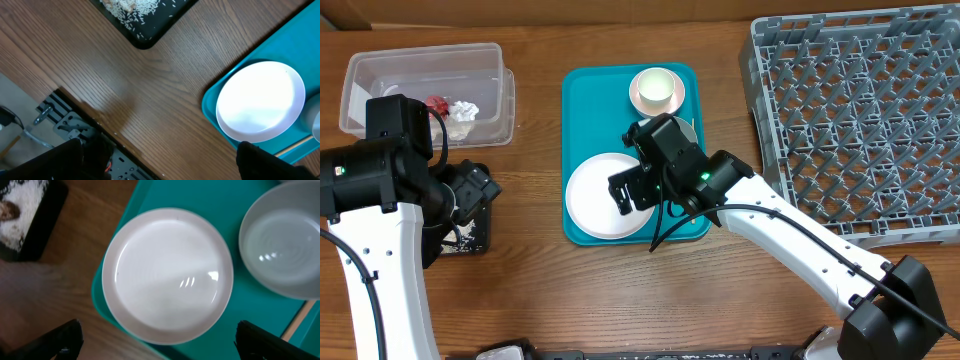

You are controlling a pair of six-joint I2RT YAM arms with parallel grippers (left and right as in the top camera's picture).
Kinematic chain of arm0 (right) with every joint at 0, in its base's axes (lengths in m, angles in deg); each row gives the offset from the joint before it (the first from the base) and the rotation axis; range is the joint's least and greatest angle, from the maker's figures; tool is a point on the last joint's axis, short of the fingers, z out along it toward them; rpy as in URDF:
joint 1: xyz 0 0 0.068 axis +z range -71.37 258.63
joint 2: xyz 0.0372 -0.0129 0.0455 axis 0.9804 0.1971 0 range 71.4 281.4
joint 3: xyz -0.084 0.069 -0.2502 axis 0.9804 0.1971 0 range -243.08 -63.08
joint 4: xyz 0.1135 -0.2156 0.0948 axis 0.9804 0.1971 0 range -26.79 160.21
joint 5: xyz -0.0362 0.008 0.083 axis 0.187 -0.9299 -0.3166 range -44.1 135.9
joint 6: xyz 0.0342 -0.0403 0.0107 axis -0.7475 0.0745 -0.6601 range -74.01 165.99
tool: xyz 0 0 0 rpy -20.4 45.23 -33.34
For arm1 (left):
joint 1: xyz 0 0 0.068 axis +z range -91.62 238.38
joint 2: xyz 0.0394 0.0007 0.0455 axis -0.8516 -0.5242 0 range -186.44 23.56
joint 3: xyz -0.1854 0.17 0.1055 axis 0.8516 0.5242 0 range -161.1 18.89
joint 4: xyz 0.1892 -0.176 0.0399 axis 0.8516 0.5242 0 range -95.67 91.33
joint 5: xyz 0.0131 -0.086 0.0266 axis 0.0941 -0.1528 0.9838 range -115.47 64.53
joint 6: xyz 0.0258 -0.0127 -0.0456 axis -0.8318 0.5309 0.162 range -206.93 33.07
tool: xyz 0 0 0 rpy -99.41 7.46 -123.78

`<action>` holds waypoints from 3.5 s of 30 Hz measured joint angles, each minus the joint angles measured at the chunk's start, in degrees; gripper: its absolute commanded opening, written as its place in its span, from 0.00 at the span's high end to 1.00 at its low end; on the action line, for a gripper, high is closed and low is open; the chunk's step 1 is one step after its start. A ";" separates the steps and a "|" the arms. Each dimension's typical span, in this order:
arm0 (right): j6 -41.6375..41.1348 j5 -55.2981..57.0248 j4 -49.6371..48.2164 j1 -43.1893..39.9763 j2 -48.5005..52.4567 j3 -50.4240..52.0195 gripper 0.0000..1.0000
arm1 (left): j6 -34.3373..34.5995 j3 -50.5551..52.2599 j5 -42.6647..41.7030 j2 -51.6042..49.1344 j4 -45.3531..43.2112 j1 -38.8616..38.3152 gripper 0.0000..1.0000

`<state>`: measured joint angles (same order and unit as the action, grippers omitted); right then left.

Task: Sort waste into correct bins and load items into the dishwasher
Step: 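Lower the right gripper and grasp the bowl rim, then lift the grey-white bowl and carry it right to the dish rack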

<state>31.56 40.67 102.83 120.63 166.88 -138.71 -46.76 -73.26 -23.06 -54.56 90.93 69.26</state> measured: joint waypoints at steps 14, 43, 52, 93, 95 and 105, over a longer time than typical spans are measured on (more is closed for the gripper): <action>0.83 10.05 -16.02 0.00 8.50 -0.11 0.08 | 0.00 0.00 0.00 0.00 0.02 0.00 0.00; -0.61 17.73 -24.33 -5.29 17.49 -0.11 0.20 | 0.00 0.00 0.00 0.00 0.00 0.00 0.00; -3.48 15.65 -24.61 -5.53 18.56 -0.11 0.28 | 0.00 0.00 0.00 0.00 0.02 0.00 0.00; -8.07 15.67 -24.57 -3.28 21.18 -0.11 0.91 | 0.00 0.00 0.02 0.00 0.00 0.00 0.00; -7.96 15.80 -24.55 -3.28 21.18 -0.11 0.93 | 0.00 0.00 0.02 0.00 0.00 0.00 0.00; -7.80 16.55 -14.84 -3.30 21.18 -6.27 0.96 | 0.00 0.00 0.00 0.00 0.02 0.00 0.00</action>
<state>23.76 57.21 87.99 117.33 188.06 -144.99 -46.76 -73.26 -23.06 -54.56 90.95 69.26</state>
